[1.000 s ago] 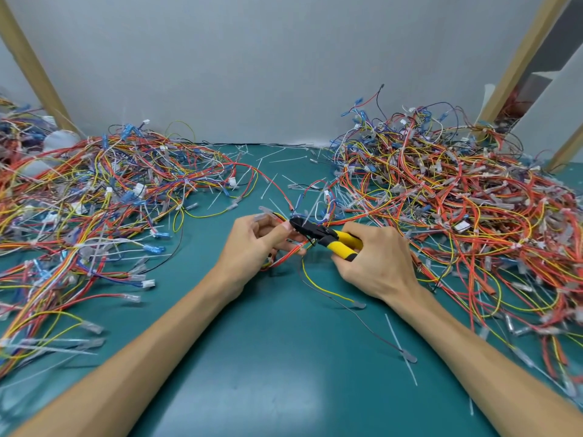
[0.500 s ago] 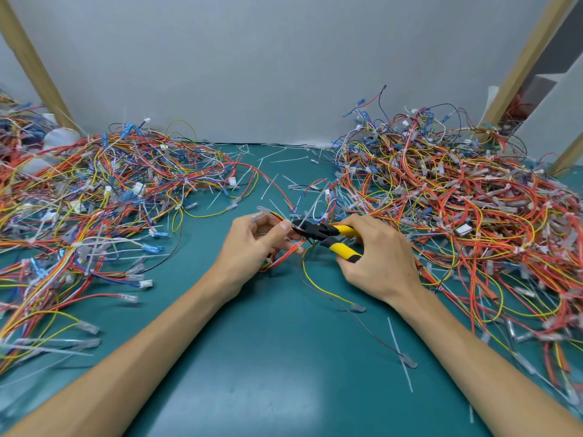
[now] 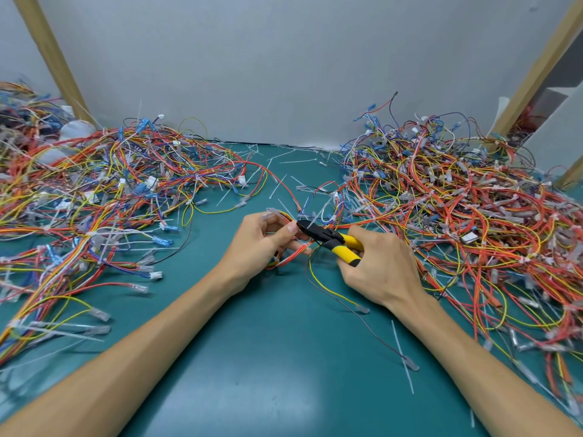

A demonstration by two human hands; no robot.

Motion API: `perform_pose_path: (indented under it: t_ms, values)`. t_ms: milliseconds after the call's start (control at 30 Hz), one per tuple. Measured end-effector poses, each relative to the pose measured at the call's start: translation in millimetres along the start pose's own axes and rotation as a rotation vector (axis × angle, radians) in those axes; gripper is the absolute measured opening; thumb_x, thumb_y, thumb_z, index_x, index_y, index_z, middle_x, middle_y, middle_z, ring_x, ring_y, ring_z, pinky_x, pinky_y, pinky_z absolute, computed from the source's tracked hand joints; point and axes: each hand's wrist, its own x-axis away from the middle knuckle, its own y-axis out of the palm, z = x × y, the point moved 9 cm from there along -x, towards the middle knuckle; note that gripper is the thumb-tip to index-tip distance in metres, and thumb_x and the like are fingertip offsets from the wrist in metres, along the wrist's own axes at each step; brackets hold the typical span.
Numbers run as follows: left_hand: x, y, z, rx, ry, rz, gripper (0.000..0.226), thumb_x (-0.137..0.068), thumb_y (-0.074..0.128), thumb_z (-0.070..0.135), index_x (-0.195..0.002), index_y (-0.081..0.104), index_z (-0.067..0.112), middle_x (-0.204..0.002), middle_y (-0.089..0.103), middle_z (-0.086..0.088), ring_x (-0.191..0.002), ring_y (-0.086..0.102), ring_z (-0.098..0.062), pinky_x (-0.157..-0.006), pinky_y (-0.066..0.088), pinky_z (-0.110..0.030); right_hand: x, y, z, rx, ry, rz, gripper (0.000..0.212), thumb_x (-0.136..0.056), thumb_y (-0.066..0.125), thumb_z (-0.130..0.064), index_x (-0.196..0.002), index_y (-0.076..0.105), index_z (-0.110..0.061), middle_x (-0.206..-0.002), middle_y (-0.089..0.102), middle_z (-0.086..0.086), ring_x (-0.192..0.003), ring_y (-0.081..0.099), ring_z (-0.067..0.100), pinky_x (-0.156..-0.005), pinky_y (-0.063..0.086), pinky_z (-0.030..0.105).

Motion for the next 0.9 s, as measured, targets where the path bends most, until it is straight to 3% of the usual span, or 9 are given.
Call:
perform_pose_path:
  t_ms: [200, 400, 567, 667, 900]
  values:
    - [-0.2, 0.0, 1.2, -0.008, 0.003, -0.001, 0.024, -0.099, 0.051, 0.010, -0.101, 0.058, -0.013, -0.078, 0.075, 0.005, -0.070, 0.073, -0.012, -0.057, 0.041, -0.019, 1.6, 1.8, 0.3, -0.001, -0.011, 0.015, 0.027, -0.069, 0.051, -0.045, -0.071, 0.044, -0.018, -0.054, 0.044, -0.007, -0.059, 0.047, 0.028, -0.052, 0.037, 0.031]
    - [1.4, 1.9, 1.1, -0.006, 0.011, -0.004, 0.014, -0.098, 0.052, 0.009, -0.092, 0.060, -0.001, -0.079, 0.075, 0.007, -0.070, 0.073, -0.011, -0.052, 0.039, -0.019, -0.3, 3.4, 1.2, 0.012, -0.060, -0.002, 0.028, -0.075, 0.066, -0.038, -0.097, 0.056, -0.024, -0.086, 0.061, -0.003, -0.079, 0.056, 0.027, -0.066, 0.047, 0.036]
    - [-0.2, 0.4, 0.1, -0.005, 0.012, 0.008, 0.020, -0.098, 0.052, 0.009, -0.094, 0.058, -0.009, -0.088, 0.074, -0.006, -0.072, 0.074, -0.018, -0.053, 0.040, -0.020, -0.8, 5.9, 0.5, 0.023, -0.067, -0.020, 0.024, -0.073, 0.061, -0.038, -0.074, 0.043, -0.023, -0.063, 0.050, -0.006, -0.063, 0.048, 0.028, -0.053, 0.034, 0.032]
    - [0.1, -0.1, -0.8, 0.002, 0.013, 0.008, 0.023, -0.098, 0.052, 0.009, -0.096, 0.057, -0.013, -0.088, 0.074, -0.006, -0.072, 0.074, -0.019, -0.052, 0.040, -0.020, -0.2, 5.5, 2.2, 0.012, -0.048, -0.033, 0.026, -0.069, 0.052, -0.043, -0.067, 0.039, -0.022, -0.054, 0.045, -0.008, -0.058, 0.048, 0.028, -0.051, 0.036, 0.031]
    - [-0.3, 0.8, 1.0, 0.030, 0.010, -0.007, 0.014, -0.098, 0.053, 0.011, -0.088, 0.060, 0.003, -0.087, 0.075, -0.003, -0.075, 0.074, -0.020, -0.052, 0.041, -0.015, -1.9, 6.2, 2.8, -0.013, -0.044, -0.041, 0.027, -0.068, 0.052, -0.042, -0.063, 0.034, -0.023, -0.050, 0.041, -0.010, -0.055, 0.047, 0.026, -0.050, 0.037, 0.031]
